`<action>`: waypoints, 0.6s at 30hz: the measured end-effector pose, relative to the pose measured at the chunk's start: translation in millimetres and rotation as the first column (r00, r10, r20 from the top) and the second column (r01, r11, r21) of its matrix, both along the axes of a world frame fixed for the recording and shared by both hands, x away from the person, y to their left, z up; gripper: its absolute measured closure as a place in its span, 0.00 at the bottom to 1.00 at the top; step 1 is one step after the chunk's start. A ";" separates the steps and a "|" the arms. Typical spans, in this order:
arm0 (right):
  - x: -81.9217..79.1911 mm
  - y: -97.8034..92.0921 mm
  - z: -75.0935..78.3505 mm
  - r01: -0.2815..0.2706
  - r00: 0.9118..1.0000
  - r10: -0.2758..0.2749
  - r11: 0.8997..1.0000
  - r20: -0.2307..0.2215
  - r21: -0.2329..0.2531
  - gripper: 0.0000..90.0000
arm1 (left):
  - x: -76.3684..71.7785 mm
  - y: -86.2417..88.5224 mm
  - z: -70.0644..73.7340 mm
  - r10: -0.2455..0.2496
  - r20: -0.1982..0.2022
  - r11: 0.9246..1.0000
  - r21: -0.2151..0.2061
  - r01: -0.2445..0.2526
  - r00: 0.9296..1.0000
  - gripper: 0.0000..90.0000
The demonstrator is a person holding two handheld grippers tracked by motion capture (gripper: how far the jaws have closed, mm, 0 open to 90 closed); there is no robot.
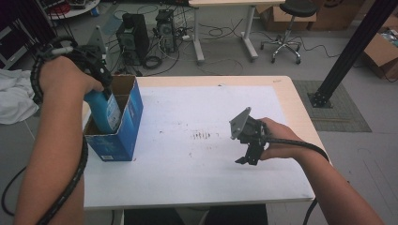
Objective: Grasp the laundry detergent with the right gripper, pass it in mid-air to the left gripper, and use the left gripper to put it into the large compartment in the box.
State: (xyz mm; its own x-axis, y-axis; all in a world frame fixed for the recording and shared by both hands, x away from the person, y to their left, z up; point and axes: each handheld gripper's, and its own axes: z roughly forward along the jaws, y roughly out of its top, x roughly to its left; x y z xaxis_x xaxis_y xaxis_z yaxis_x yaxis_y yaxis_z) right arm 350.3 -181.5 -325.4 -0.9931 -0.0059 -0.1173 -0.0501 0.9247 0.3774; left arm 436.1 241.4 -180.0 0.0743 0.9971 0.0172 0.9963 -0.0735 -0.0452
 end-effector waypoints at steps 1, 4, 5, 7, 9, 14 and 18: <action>-0.2 0.0 0.1 -0.002 1.000 0.002 1.000 0.002 0.001 0.00 | 0.4 -0.1 -4.0 -0.002 0.000 1.000 0.002 0.002 1.000 0.43; -0.5 0.0 -0.4 -0.003 1.000 0.003 1.000 0.003 -0.001 0.00 | 2.4 -0.9 -19.7 -0.002 -0.011 1.000 0.009 0.002 1.000 0.43; -0.7 0.0 -0.5 -0.003 1.000 0.003 1.000 0.002 -0.001 0.00 | 3.0 -0.7 -25.4 0.002 -0.011 1.000 0.009 -0.002 1.000 0.43; -0.8 -0.1 -0.6 -0.002 1.000 0.002 1.000 0.004 -0.001 0.00 | 4.2 0.7 -35.7 -0.003 -0.020 1.000 0.009 0.003 1.000 0.43; -1.0 -0.2 -1.0 -0.002 1.000 0.002 1.000 0.003 0.000 0.00 | 4.8 1.8 -45.1 0.001 -0.025 1.000 0.004 -0.001 1.000 0.43; -1.0 -0.2 -1.8 -0.001 1.000 0.001 1.000 0.004 0.000 0.00 | 5.4 2.5 -65.9 -0.005 -0.038 1.000 -0.004 0.005 0.999 0.43; -1.0 1.1 -2.5 -0.003 1.000 0.003 1.000 0.004 -0.003 0.00 | 6.0 4.2 -79.3 0.003 -0.045 1.000 -0.012 -0.003 0.999 0.43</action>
